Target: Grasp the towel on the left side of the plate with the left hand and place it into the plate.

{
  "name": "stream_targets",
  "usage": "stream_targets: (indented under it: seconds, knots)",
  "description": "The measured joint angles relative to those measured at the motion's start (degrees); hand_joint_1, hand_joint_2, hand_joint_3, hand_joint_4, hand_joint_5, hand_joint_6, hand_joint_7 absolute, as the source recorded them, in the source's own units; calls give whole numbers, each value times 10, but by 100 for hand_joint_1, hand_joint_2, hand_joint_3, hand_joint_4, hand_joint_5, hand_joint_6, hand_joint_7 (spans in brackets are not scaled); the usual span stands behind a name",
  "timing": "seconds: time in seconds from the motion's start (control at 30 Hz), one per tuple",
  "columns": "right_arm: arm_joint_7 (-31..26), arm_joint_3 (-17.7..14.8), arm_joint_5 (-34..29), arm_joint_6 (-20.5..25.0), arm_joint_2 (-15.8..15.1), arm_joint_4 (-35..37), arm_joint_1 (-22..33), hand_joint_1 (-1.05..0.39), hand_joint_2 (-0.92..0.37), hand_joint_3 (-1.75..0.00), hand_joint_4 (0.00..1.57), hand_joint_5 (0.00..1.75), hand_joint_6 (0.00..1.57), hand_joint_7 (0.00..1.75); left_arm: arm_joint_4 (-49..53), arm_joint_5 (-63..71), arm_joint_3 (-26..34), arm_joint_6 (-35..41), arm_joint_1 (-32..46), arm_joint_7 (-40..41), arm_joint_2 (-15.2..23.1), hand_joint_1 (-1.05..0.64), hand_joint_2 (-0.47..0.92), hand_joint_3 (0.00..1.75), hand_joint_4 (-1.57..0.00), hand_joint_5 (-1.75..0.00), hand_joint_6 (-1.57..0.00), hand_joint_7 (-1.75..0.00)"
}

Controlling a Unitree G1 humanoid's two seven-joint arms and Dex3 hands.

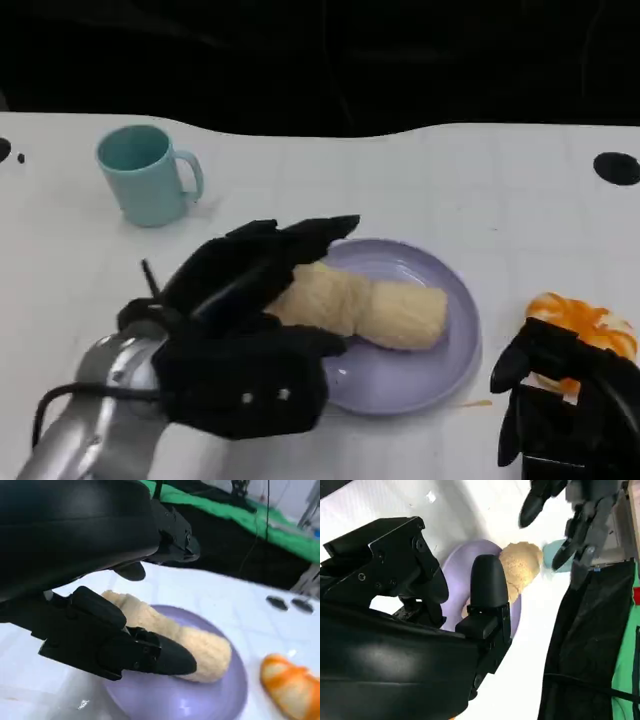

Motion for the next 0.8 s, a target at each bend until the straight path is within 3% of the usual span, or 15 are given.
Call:
stream_targets:
  seconds: [0.2, 0.3, 0.53, 0.8]
  knots:
    - [10, -9, 21, 8, 0, -1, 1, 19, -67, -137, 66, 175, 48, 172, -40, -68, 63, -38, 66, 7, 9, -63, 92, 37, -36, -75, -45, -13]
    - [16, -11, 23, 8, -5, -3, 3, 6, -56, -141, 61, 175, 46, 170, -60, -97, 89, -57, 100, 14, 8, -55, 92, 32, -44, -74, -52, -12]
    - [16, -8, 14, 2, -14, -12, 8, -5, -50, -152, 72, 175, 54, 170, -76, -144, 131, -98, 170, 22, 10, -46, 92, 30, -55, -71, -59, -11]
    - [16, -10, 25, -6, -8, -16, 10, 1, -50, -160, 84, 175, 60, 175, -94, -182, 156, -118, 229, 24, 4, -43, 92, 28, -71, -62, -71, -9]
